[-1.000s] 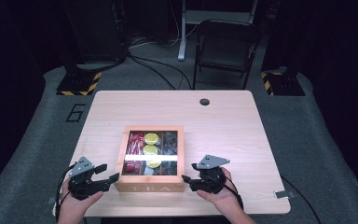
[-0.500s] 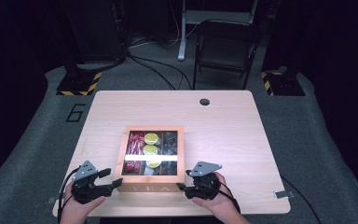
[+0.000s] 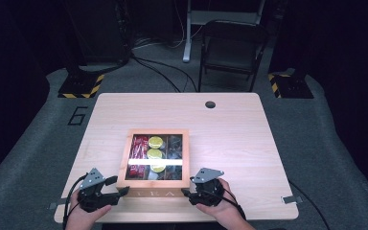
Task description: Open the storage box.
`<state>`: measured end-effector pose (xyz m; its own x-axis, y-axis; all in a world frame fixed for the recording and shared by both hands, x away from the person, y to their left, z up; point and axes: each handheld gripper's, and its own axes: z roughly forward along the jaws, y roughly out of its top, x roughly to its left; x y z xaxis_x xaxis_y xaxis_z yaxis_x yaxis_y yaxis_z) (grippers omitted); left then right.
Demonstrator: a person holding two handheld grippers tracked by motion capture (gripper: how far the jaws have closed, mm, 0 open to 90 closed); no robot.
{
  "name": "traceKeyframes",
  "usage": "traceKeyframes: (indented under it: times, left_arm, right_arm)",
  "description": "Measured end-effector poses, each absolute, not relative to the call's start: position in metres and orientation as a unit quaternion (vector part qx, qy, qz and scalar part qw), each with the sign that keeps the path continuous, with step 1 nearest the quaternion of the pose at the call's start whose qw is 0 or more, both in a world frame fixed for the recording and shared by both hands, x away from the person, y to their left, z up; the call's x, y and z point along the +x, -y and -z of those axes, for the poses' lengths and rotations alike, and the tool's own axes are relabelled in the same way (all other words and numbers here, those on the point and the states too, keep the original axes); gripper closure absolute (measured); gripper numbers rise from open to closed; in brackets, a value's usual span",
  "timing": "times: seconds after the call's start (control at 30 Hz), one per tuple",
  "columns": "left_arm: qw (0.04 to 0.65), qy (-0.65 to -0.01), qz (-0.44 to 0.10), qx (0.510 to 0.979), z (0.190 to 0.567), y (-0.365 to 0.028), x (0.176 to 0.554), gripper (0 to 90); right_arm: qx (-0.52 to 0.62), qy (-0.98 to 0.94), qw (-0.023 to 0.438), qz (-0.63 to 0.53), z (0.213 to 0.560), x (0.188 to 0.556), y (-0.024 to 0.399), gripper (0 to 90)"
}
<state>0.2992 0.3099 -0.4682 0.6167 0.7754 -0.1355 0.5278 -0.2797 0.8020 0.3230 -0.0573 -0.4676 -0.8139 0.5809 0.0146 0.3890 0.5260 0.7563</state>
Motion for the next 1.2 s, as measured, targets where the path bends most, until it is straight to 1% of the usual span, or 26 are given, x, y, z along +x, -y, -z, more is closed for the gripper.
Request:
traceKeyframes:
  times: [0.1,0.3,0.37,0.83,0.9,1.0,1.2]
  left_arm:
    - [0.436,-0.418,-0.143,0.784,0.4692,-0.3091,0.2985,34.7]
    - [0.428,-0.418,-0.134,0.79,0.4701,-0.31,0.2976,35.2]
    - [0.411,-0.412,-0.146,0.8,0.4728,-0.3079,0.2976,38.5]
    - [0.403,-0.41,-0.152,0.804,0.4721,-0.3061,0.2972,38.6]
    - [0.389,-0.406,-0.148,0.813,0.4733,-0.3069,0.2982,40.3]
    - [0.399,-0.419,-0.142,0.803,0.4738,-0.3071,0.2984,41.0]
    - [0.397,-0.418,-0.147,0.804,0.4733,-0.3059,0.2979,40.8]
  right_arm:
    - [0.273,-0.869,0.129,-0.393,0.469,0.3221,0.0563,47.2]
    - [0.274,-0.865,0.125,-0.4,0.4698,0.3233,0.0575,47.6]
    - [0.275,-0.865,0.125,-0.401,0.4701,0.3229,0.0575,47.6]
    - [0.273,-0.865,0.127,-0.401,0.4701,0.3228,0.0574,47.6]
    - [0.273,-0.865,0.127,-0.401,0.47,0.323,0.0576,47.7]
    - [0.272,-0.865,0.127,-0.401,0.47,0.3229,0.0576,47.8]
    - [0.273,-0.865,0.127,-0.402,0.47,0.3229,0.0574,47.8]
